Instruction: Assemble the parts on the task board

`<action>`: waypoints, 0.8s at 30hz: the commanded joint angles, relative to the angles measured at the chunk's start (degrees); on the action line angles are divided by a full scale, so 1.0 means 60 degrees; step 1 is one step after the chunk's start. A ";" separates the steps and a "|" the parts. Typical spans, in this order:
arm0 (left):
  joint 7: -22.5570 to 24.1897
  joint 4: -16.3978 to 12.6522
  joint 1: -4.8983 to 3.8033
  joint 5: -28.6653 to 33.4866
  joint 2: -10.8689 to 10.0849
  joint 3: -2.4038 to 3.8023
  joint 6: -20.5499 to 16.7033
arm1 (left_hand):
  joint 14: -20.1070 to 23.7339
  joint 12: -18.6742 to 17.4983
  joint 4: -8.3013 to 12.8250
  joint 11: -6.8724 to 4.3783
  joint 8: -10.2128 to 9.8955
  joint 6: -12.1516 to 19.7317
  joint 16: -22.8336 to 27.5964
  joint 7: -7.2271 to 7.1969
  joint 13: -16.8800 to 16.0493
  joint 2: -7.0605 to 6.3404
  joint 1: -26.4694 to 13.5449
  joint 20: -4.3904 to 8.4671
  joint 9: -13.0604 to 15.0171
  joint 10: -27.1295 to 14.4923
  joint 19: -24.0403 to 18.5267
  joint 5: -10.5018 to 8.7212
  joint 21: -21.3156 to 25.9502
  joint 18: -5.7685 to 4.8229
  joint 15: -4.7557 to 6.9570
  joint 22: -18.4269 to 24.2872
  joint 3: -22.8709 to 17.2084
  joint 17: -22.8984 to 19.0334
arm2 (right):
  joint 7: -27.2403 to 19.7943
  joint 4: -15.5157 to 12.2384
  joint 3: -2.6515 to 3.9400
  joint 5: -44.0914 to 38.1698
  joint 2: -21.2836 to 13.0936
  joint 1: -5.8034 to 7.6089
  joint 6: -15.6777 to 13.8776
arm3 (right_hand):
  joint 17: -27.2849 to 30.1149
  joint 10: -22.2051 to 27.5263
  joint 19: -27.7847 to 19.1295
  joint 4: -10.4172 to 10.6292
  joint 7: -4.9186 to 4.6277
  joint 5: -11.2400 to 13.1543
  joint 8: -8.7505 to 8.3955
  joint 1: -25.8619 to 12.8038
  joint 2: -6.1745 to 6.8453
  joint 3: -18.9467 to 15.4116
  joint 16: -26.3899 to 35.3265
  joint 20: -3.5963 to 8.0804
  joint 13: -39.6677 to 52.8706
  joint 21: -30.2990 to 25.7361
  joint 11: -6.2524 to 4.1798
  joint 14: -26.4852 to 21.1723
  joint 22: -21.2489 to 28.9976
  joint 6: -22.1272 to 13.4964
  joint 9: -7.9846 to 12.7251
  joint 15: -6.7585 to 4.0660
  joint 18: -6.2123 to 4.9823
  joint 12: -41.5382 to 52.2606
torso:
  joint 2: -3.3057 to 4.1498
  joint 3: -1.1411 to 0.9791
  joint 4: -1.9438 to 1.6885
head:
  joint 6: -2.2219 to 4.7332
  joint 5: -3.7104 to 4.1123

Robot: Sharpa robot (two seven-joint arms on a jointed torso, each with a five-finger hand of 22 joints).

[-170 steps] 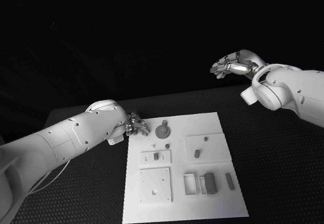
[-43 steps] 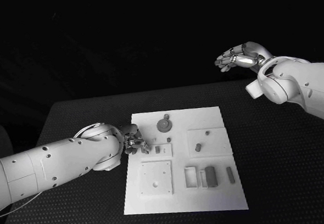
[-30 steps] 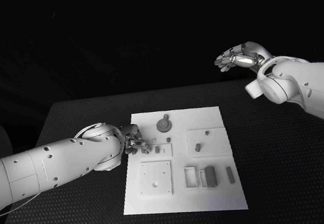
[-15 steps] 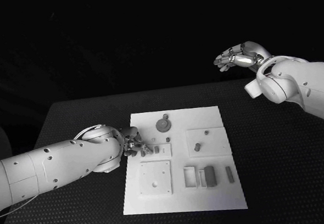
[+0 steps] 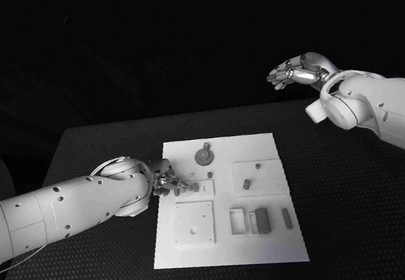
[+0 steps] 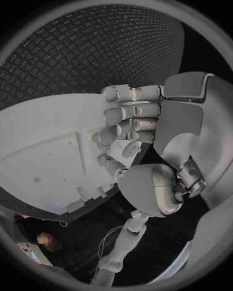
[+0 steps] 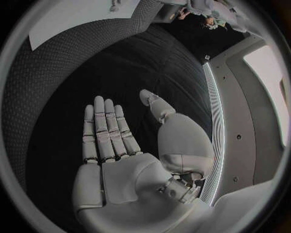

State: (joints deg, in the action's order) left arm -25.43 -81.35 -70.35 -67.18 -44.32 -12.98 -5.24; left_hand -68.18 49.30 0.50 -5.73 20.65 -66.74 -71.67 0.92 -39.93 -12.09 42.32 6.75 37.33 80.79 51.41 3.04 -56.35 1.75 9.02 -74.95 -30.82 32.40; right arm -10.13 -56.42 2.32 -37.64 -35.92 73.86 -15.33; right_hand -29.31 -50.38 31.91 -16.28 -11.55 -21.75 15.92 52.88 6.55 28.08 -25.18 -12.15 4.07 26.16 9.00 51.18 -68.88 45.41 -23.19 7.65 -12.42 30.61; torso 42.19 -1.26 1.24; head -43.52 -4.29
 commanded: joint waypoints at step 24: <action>0.1325 -0.0211 -0.0027 0.1013 -0.0118 0.0742 -0.1647 | 0.1041 -0.0752 -0.1451 0.0459 -0.0410 0.1315 0.0653 0.0419 0.0184 -0.0420 0.0745 0.1059 -0.0013 -0.1105 -0.0813 0.0014 0.0563 0.0046 -0.0217 0.0094 0.1321 -0.0340 | -0.0066 0.0060 0.0006 -0.0008 0.0018 -0.0014 0.0118 | 0.0015 -0.0079 -0.0008 -0.0019 -0.0099 -0.0042 0.0044 -0.0050 -0.0049 -0.0037 0.0032 0.0003 -0.0015 -0.0068 -0.0013 -0.0003 -0.0020 -0.0087 0.0020 0.0066 0.0110 -0.0050 | -0.0004 0.0000 0.0005 | 0.0089 0.0074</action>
State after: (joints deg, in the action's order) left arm -22.84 -82.24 -70.45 -61.98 -45.37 -8.54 -10.33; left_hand -62.45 45.19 -8.47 -3.20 18.40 -59.34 -68.11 3.18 -39.00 -15.18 45.89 5.83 37.32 74.75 46.94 3.04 -53.24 2.66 8.00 -74.49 -22.82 30.55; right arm -10.13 -56.08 2.32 -37.64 -35.89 73.79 -15.30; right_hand -29.31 -50.38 31.91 -16.28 -11.55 -21.75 15.92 52.88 6.55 28.08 -25.18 -12.15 4.03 25.94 9.00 51.18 -68.92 45.41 -23.15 7.65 -12.41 30.61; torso 42.15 -1.29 1.25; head -43.08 -3.89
